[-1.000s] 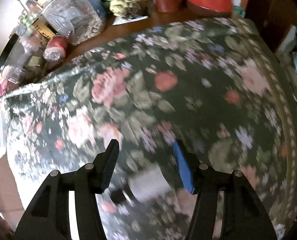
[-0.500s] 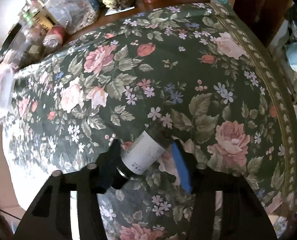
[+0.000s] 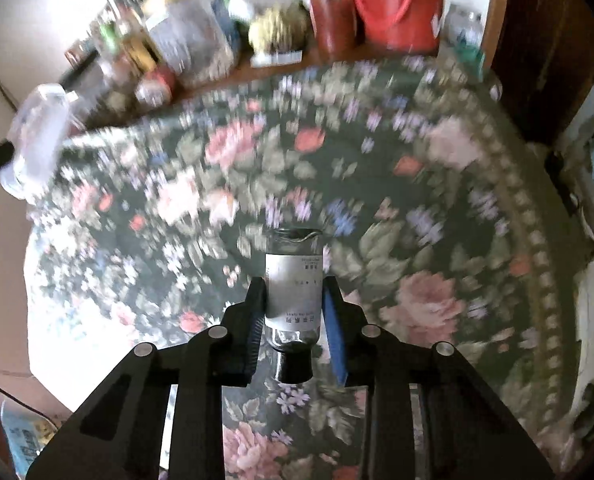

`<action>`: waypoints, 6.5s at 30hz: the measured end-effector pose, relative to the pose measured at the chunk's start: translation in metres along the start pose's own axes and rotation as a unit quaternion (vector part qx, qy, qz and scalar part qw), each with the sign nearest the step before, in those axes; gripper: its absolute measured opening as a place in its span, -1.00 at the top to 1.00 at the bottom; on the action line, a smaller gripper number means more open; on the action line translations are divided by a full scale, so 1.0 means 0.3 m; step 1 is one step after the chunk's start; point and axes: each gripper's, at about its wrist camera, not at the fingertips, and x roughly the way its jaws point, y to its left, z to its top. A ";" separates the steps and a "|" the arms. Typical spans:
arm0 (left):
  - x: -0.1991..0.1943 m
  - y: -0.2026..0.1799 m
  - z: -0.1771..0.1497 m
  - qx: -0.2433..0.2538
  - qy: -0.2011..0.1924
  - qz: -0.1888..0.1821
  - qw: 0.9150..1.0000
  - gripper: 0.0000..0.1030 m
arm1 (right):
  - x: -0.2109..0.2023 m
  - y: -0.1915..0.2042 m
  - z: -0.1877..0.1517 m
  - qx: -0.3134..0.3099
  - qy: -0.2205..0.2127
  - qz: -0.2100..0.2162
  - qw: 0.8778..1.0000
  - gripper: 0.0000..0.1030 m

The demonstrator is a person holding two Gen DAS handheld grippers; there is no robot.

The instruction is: Collect trash

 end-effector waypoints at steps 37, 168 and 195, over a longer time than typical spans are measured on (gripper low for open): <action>-1.028 -0.323 -0.480 0.012 -0.192 -0.019 0.981 0.99 | -0.974 0.068 -0.385 -0.088 -0.274 0.090 0.954 0.50; -1.960 -0.508 -1.423 0.007 -0.236 -0.006 0.972 -0.95 | -1.562 0.017 -1.456 -0.169 -0.341 0.057 0.923 -0.92; -1.961 -0.513 -1.430 -0.002 -0.239 -0.018 0.971 -0.99 | -1.562 0.030 -1.471 -0.174 -0.334 0.046 0.925 -0.92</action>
